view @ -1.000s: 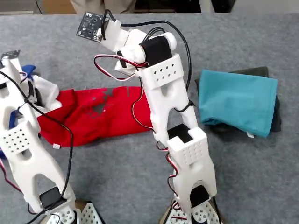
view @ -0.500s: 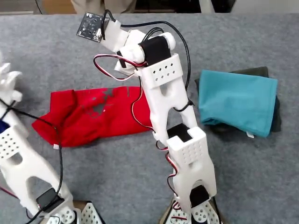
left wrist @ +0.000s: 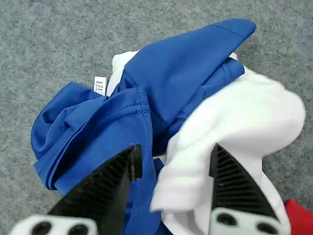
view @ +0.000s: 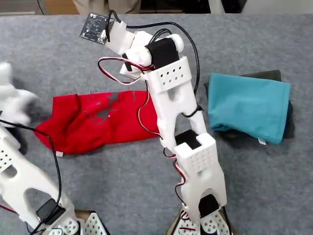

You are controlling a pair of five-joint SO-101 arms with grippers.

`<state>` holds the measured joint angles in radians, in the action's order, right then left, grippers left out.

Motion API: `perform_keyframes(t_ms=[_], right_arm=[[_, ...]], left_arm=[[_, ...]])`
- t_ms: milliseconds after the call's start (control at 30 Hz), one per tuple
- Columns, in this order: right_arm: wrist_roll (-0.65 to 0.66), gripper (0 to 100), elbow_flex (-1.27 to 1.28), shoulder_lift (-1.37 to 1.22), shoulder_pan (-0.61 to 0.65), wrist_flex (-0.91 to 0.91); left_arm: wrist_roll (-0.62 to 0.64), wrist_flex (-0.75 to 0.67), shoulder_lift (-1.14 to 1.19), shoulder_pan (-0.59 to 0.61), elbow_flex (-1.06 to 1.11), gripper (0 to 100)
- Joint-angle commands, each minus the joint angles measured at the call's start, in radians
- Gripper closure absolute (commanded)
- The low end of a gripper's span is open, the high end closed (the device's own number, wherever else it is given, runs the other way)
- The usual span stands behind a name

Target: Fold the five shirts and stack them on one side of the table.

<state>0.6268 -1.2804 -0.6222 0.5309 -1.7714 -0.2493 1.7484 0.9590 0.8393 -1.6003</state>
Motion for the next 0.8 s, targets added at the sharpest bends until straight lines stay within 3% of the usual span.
perform_keyframes(t_ms=[0,200,467,633,767], right_arm=[[-0.012,99.6,-0.035,0.045,-0.018,-0.017],[-0.008,99.6,0.028,0.09,-0.128,-0.015],[0.098,99.6,0.093,0.13,-0.28,-0.015],[0.18,99.6,0.097,0.117,-0.294,-0.014],[0.209,99.6,0.102,0.114,-0.297,-0.015]], left_arm=[[0.008,0.014,-0.059,-0.041,-0.017,74],[-0.011,0.017,-0.308,-0.149,0.252,74],[-0.262,-0.012,-0.889,-0.45,1.306,77],[-0.313,-0.376,-1.047,-0.517,1.829,79],[-0.311,-0.482,-1.049,-0.514,1.95,75]])
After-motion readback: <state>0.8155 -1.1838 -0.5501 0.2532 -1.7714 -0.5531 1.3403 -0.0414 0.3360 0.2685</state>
